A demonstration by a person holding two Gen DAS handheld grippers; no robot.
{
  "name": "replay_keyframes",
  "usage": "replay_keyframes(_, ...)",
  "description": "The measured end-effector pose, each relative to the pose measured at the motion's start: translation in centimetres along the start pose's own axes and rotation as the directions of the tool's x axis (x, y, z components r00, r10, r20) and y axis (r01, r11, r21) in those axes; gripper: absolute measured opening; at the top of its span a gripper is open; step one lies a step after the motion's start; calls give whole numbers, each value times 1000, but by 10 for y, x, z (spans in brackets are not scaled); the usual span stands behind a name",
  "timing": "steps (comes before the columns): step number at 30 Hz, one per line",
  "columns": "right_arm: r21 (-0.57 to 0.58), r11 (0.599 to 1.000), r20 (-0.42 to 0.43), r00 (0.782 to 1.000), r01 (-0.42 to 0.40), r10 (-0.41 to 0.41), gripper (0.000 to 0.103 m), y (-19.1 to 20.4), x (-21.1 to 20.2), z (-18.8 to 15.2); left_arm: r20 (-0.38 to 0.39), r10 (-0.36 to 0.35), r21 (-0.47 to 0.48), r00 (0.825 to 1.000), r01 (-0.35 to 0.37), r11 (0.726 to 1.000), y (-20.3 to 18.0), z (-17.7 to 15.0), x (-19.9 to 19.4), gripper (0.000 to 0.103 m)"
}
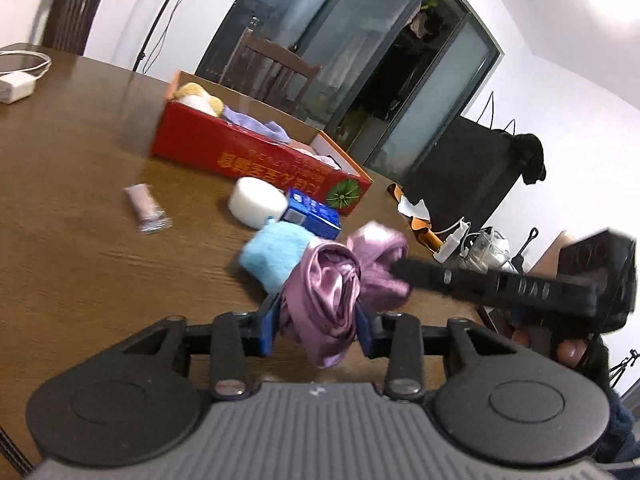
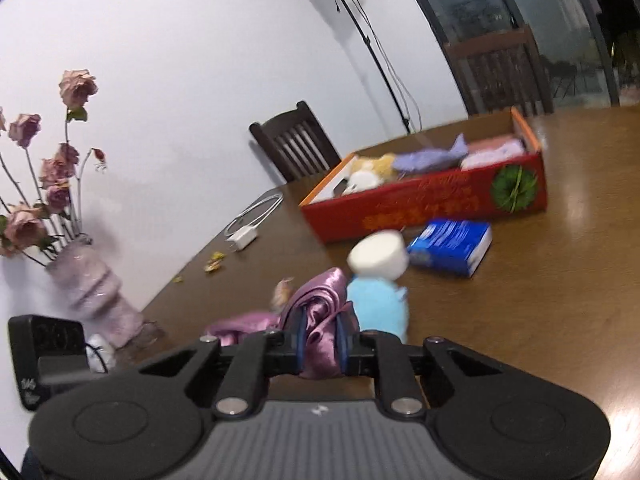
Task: Organize soft objects
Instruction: 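Carry the pink scrunchie into the box and open the right gripper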
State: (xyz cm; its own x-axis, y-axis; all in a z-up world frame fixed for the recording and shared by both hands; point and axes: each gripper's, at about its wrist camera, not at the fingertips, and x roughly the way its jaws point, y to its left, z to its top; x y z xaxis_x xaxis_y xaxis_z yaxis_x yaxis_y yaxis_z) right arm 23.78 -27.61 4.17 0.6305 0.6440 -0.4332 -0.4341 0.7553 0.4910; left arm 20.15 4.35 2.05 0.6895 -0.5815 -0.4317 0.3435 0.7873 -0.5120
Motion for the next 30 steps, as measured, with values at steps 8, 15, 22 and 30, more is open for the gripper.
replay_keyframes(8,-12,995,-71,993,98,-99,13,9,16,-38,4,22,50,1000,-22,999,-3,-14,-12,68)
replay_keyframes(15,-39,995,-32,995,89,-90,27,9,11,-26,-68,101,3,993,-101,995,17,-16,7,55)
replay_keyframes(22,19,998,-90,994,65,-63,17,-3,33,-32,-80,79,-77,994,-85,993,20,-14,17,21)
replay_keyframes(30,17,1000,86,996,-18,17,16,-6,0,22,72,-35,49,997,31,998,-8,64,23,20)
